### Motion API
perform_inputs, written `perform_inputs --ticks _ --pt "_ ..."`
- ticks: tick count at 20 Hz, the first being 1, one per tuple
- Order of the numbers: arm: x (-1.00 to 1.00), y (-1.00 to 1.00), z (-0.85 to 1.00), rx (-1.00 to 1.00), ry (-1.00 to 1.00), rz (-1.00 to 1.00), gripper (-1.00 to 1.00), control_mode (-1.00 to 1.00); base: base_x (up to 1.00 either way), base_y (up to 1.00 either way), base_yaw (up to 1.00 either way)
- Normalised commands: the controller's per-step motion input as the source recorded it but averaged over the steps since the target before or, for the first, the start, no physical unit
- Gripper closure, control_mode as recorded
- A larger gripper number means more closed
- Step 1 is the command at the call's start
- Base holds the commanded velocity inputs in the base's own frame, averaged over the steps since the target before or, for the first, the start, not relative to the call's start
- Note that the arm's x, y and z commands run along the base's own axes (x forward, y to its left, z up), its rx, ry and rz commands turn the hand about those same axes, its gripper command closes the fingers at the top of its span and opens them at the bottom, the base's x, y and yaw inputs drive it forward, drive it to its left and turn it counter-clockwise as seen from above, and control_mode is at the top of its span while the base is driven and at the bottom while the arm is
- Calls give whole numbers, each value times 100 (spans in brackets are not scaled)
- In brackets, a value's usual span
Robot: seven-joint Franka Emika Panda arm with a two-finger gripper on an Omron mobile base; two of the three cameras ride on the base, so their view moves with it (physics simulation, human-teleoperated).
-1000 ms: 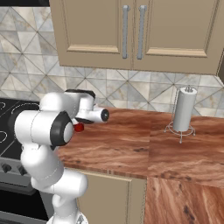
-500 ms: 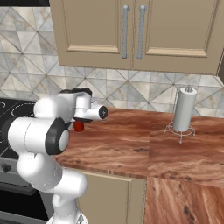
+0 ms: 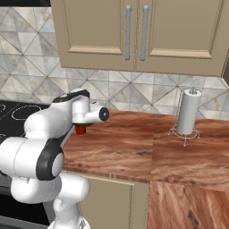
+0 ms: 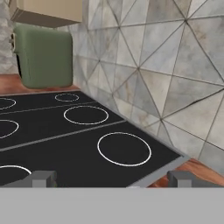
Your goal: Four empty soda cans are scattered around the kitchen. Gather all the cans and cluster them next to the stove for recycling.
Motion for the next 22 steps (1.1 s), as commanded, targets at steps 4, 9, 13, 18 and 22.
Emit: perform_inputs --ticks 4,9,13,18,22 --pt "-35 -4 31 -2 0 -4 -100 -100 0 0 0" --pt "-39 -3 32 -1 0 -3 -100 -100 0 0 0" --pt "-45 -3 34 0 0 -2 -100 -100 0 0 0" --pt "-48 -1 32 0 0 -3 -100 -100 0 0 0" --pt "-49 0 34 0 0 -3 -100 -100 0 0 0"
